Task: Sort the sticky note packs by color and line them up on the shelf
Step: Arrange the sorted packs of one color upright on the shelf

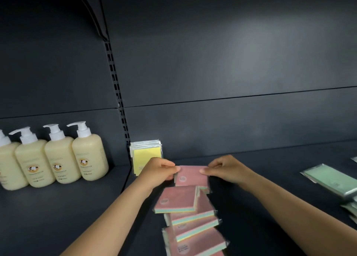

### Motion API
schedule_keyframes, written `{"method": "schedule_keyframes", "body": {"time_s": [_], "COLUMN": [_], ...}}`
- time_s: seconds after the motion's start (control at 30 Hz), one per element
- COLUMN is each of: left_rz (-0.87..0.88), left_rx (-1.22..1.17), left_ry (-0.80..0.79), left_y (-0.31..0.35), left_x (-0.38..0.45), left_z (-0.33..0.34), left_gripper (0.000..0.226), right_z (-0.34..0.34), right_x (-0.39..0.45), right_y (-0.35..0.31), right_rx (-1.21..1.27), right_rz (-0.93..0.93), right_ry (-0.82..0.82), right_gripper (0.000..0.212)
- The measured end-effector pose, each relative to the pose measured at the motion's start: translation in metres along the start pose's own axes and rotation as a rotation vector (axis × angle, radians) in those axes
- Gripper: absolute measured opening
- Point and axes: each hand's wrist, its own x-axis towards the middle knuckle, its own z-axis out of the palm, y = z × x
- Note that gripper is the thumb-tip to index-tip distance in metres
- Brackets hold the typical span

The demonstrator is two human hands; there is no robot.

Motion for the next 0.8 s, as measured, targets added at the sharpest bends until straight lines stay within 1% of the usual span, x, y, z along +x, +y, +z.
{"method": "schedule_keyframes", "body": {"time_s": [0.07,0.17,0.23,0.3,0.4,0.47,0.53,0.6,0.67,0.73,0.8], "left_rz": [-0.035,-0.054,-0.065,-0.067,-0.058,-0.054,-0.047,-0.053,-0.077,-0.093,-0.096], "left_rx": [-0.056,-0.094,-0.12,-0.122,0.015,0.115,0.162,0.219,0.303,0.405,0.487], "left_ry": [-0.021,-0.009,-0.009,-0.005,0.013,-0.007,-0.07,-0.171,-0.279,-0.356,-0.398], "left_y": [0.002,0.002,0.001,-0.002,-0.009,-0.008,-0.002,0.006,0.012,0.017,0.021], "left_x": [0.0,-0.002,-0.004,-0.003,0.001,0.004,0.008,0.015,0.021,0.025,0.029], "left_z": [0.006,0.007,0.006,0.003,-0.001,-0.002,-0.001,0.001,0.003,0.006,0.01], "left_gripper": [0.017,0.014,0.011,0.012,0.027,0.037,0.045,0.057,0.066,0.068,0.066], "right_z": [0.002,0.005,0.006,0.004,-0.004,-0.012,-0.019,-0.022,-0.024,-0.024,-0.023], "right_x": [0.003,0.005,0.007,0.009,0.014,0.016,0.019,0.023,0.025,0.026,0.028], "right_y": [0.0,0.0,-0.002,-0.002,-0.001,0.003,0.011,0.018,0.022,0.024,0.024], "right_rx": [-0.014,0.043,0.126,0.224,0.492,0.629,0.686,0.761,0.829,0.85,0.847], "right_rz": [-0.004,-0.013,-0.009,0.007,0.06,0.075,0.076,0.082,0.073,0.051,0.037], "right_ry": [-0.022,-0.032,-0.035,-0.042,-0.037,0.012,0.103,0.186,0.232,0.249,0.252], "right_gripper": [0.055,0.037,0.026,0.022,0.023,0.021,0.021,0.021,0.02,0.019,0.018]}}
